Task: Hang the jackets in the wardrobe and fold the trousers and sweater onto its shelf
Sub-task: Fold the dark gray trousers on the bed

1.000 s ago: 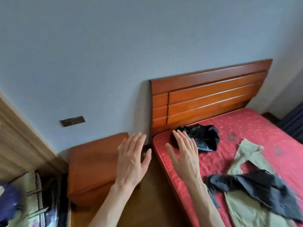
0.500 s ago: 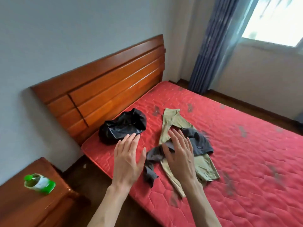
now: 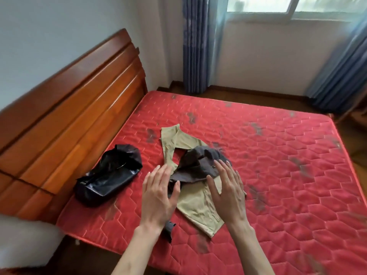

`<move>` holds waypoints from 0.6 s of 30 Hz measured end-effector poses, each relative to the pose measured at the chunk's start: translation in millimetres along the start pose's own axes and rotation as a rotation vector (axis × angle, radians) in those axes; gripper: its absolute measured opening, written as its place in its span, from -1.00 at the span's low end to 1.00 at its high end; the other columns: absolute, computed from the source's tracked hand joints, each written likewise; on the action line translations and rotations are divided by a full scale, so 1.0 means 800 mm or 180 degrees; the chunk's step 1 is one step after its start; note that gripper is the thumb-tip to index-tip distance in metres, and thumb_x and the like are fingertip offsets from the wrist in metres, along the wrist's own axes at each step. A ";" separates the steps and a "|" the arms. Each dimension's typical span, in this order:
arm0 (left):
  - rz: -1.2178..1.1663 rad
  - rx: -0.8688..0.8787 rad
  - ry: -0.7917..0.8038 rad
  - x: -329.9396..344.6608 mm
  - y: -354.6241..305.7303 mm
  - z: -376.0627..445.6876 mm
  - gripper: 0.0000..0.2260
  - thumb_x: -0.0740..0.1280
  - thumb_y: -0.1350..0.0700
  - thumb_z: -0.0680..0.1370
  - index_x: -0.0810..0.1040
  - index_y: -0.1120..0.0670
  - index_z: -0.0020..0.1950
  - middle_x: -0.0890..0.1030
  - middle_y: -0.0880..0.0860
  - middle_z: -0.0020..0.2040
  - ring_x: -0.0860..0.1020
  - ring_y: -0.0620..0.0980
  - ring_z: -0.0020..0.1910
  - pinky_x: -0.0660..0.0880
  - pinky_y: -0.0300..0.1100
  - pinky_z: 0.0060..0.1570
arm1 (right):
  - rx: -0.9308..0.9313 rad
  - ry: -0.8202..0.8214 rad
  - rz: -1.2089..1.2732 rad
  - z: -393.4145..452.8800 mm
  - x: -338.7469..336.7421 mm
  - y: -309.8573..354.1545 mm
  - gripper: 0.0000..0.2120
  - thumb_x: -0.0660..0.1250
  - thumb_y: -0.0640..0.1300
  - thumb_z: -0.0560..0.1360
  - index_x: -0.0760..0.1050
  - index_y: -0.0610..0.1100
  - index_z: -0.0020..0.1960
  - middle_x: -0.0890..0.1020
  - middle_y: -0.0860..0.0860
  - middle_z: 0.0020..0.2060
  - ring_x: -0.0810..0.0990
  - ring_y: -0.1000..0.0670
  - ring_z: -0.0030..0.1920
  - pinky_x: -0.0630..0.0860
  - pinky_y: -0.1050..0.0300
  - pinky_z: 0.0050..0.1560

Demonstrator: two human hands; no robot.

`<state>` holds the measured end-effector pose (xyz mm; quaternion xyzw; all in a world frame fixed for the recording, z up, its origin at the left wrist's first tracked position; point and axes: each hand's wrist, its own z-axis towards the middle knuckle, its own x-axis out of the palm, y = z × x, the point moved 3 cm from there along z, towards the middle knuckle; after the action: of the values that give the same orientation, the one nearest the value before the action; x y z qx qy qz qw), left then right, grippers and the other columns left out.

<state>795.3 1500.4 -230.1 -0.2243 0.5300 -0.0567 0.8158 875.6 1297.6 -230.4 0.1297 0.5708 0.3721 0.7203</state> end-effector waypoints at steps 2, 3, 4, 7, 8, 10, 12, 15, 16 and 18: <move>-0.0070 0.0067 0.0124 0.020 0.006 0.031 -0.52 0.17 -0.15 0.68 0.48 0.06 0.52 0.50 0.03 0.50 0.37 0.02 0.55 0.27 0.12 0.55 | 0.0118 -0.0023 -0.0049 0.020 0.015 -0.012 -0.48 0.34 0.02 0.67 0.34 0.00 0.59 0.42 0.07 0.54 0.22 0.07 0.62 0.19 -0.06 0.61; -0.0110 0.0106 0.0191 0.030 0.010 0.047 -0.51 0.16 -0.16 0.67 0.49 0.06 0.51 0.51 0.03 0.50 0.37 0.02 0.54 0.27 0.12 0.55 | 0.0189 -0.0025 -0.0079 0.032 0.023 -0.018 -0.48 0.35 0.01 0.66 0.36 -0.01 0.58 0.43 0.05 0.54 0.23 0.06 0.62 0.22 -0.09 0.61; -0.0150 0.0141 0.0267 0.041 0.014 0.064 -0.50 0.15 -0.15 0.67 0.49 0.07 0.51 0.51 0.04 0.50 0.37 0.02 0.54 0.27 0.13 0.55 | 0.0264 -0.0020 -0.0119 0.043 0.031 -0.024 -0.49 0.36 0.00 0.66 0.38 -0.03 0.57 0.44 0.04 0.54 0.25 0.04 0.62 0.24 -0.13 0.59; -0.0249 0.0228 0.0460 0.071 0.030 0.107 -0.51 0.15 -0.15 0.67 0.49 0.06 0.51 0.50 0.03 0.50 0.36 0.01 0.55 0.26 0.13 0.55 | 0.0491 0.0018 -0.0236 0.077 0.052 -0.041 -0.50 0.37 -0.03 0.65 0.41 -0.08 0.56 0.46 0.00 0.52 0.29 -0.02 0.61 0.26 -0.18 0.58; -0.0276 0.0267 0.0512 0.082 0.036 0.120 -0.51 0.15 -0.15 0.67 0.49 0.07 0.50 0.50 0.03 0.50 0.37 0.01 0.55 0.26 0.12 0.55 | 0.0576 0.0015 -0.0247 0.087 0.058 -0.047 -0.50 0.37 -0.03 0.65 0.41 -0.08 0.56 0.47 -0.01 0.52 0.29 -0.03 0.61 0.26 -0.18 0.58; -0.0290 0.0388 0.0624 0.106 0.043 0.147 -0.51 0.16 -0.14 0.67 0.51 0.09 0.49 0.52 0.05 0.49 0.39 0.04 0.54 0.26 0.11 0.56 | 0.0729 -0.0017 -0.0281 0.105 0.068 -0.060 -0.51 0.35 -0.02 0.66 0.41 -0.07 0.56 0.47 0.00 0.52 0.29 -0.02 0.61 0.25 -0.18 0.58; -0.0221 0.0556 0.0765 0.131 0.046 0.173 -0.50 0.16 -0.13 0.66 0.52 0.11 0.49 0.53 0.07 0.47 0.41 0.07 0.53 0.27 0.11 0.55 | 0.0873 -0.0004 -0.0307 0.120 0.078 -0.073 -0.51 0.34 -0.02 0.66 0.40 -0.05 0.57 0.46 0.01 0.52 0.28 -0.01 0.61 0.24 -0.18 0.59; -0.0072 0.0859 0.0931 0.174 0.047 0.206 -0.50 0.18 -0.11 0.65 0.53 0.13 0.49 0.55 0.10 0.45 0.44 0.11 0.50 0.32 0.16 0.51 | 0.1082 0.0026 -0.0312 0.137 0.094 -0.100 -0.51 0.33 -0.01 0.67 0.39 -0.04 0.58 0.45 0.01 0.53 0.26 0.01 0.61 0.22 -0.18 0.59; -0.0049 0.0921 0.0980 0.191 0.049 0.217 -0.50 0.18 -0.11 0.64 0.52 0.13 0.49 0.55 0.10 0.45 0.44 0.12 0.50 0.34 0.18 0.50 | 0.1127 0.0027 -0.0323 0.143 0.101 -0.111 -0.51 0.32 -0.01 0.67 0.39 -0.05 0.57 0.46 0.00 0.52 0.26 0.01 0.61 0.23 -0.18 0.59; -0.0004 0.1004 0.1045 0.229 0.055 0.233 -0.50 0.20 -0.10 0.64 0.52 0.13 0.49 0.55 0.10 0.45 0.44 0.12 0.50 0.36 0.19 0.48 | 0.1207 0.0020 -0.0317 0.152 0.121 -0.140 -0.51 0.30 0.01 0.68 0.39 -0.06 0.57 0.45 0.01 0.53 0.25 0.03 0.61 0.23 -0.17 0.59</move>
<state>1034.2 1536.5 -339.9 -0.0820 0.6400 -0.1751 0.7436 1037.5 1315.1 -331.0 0.2335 0.6386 0.2223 0.6987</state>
